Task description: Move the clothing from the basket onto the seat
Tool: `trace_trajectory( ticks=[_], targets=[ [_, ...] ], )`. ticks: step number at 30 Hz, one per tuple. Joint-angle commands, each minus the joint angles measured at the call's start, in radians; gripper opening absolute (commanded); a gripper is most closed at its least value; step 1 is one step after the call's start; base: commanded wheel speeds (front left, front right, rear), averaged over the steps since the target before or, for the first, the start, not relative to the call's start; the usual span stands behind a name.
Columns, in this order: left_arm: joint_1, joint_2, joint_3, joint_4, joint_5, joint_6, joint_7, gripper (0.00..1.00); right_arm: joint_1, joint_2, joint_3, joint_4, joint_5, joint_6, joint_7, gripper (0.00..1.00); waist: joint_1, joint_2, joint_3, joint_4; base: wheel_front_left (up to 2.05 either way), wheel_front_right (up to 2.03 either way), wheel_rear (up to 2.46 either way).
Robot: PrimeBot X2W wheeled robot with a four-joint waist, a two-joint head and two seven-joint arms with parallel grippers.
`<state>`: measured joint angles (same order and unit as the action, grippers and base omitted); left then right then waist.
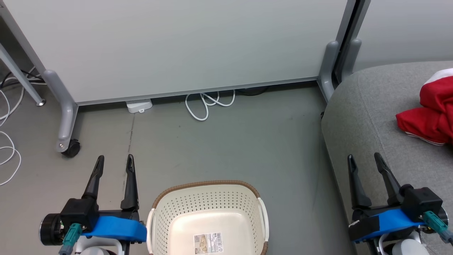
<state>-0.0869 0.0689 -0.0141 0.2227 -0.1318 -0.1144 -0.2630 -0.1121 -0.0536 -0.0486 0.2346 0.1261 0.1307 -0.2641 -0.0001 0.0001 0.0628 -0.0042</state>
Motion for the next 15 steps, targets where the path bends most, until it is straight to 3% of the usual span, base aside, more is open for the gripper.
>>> trace_trajectory(
  ticks=[1, 15],
  targets=[
    [0.008, -0.002, 0.010, 0.002, 0.003, -0.005, -0.003, 1.00, 0.019, 0.004, 0.003, 0.003, 0.010, 0.000, 0.000, 1.00, 0.0001, -0.0001, -0.004, 0.001, 0.00, 0.00, 0.00],
    [0.017, -0.017, 0.041, 0.012, 0.012, -0.015, -0.003, 1.00, 0.029, 0.004, 0.025, 0.012, 0.041, 0.000, 0.000, 1.00, 0.0001, -0.0001, -0.002, 0.007, 0.00, 0.00, 0.00]
  ],
)
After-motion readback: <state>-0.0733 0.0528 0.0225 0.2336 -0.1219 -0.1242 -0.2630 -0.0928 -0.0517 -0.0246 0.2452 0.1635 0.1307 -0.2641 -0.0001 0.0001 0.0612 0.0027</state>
